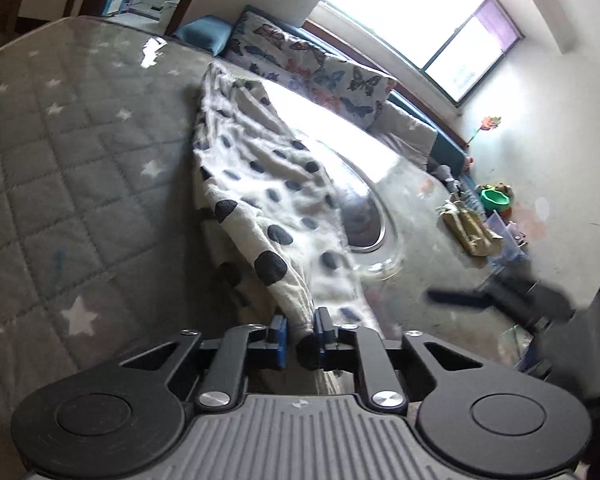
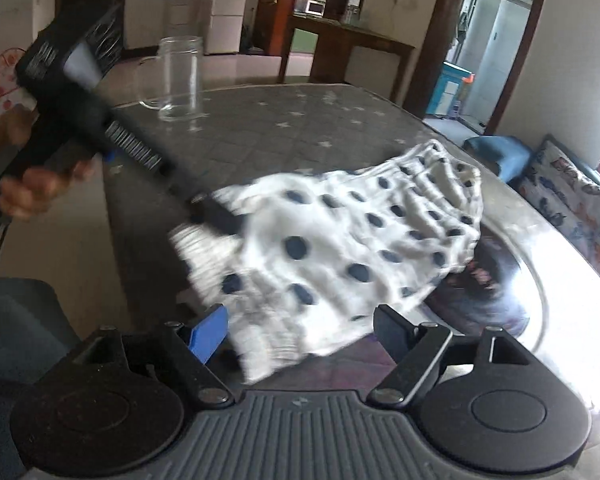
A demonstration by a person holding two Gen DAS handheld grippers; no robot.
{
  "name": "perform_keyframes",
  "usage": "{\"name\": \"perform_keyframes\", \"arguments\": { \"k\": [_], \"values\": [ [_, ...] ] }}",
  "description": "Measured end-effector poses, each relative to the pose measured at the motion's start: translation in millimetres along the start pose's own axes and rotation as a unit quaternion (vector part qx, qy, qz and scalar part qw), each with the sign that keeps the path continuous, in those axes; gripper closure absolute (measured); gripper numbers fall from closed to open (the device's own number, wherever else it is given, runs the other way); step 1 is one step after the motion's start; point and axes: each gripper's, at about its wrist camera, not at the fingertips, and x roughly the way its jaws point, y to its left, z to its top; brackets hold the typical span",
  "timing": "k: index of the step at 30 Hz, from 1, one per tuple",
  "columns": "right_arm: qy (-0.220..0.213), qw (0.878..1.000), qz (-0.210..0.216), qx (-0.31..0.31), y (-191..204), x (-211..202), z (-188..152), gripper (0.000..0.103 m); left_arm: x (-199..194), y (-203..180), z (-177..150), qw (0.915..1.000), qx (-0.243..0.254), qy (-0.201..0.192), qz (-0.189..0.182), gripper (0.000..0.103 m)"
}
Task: Fold clothes
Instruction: 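Lower the pants flat onto the table and open both grippers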
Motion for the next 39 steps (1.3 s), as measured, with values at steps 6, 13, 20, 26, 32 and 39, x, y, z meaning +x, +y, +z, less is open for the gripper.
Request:
{"name": "perform_keyframes", "arguments": {
  "k": [6,13,20,26,32,39],
  "values": [
    [-0.028,0.998,-0.046,-0.018,32,21,-1,0.021,1,-21,23,0.9993,0.002,-0.015,-0.035,0.091],
    [-0.021,0.982,-0.165,-0.085,52,20,-15,0.021,3,-27,30,0.9983,0.007,-0.016,-0.055,0.091],
    [0.018,0.977,-0.198,-0.078,45,9,-37,0.02,18,-9,5,0.999,0.002,0.036,-0.027,0.091],
    [0.029,0.994,-0.097,-0.036,26,-16,-38,0.021,20,-10,-10,0.9972,0.046,0.054,0.024,0.074],
    [-0.016,0.997,-0.014,0.075,-5,-28,-17,0.037,-4,-28,-5,0.9934,0.104,0.015,0.047,0.07],
    [-0.004,0.989,0.016,0.145,-22,12,-16,0.044,21,-44,22,0.9912,0.127,-0.001,0.038,0.072]
  ]
}}
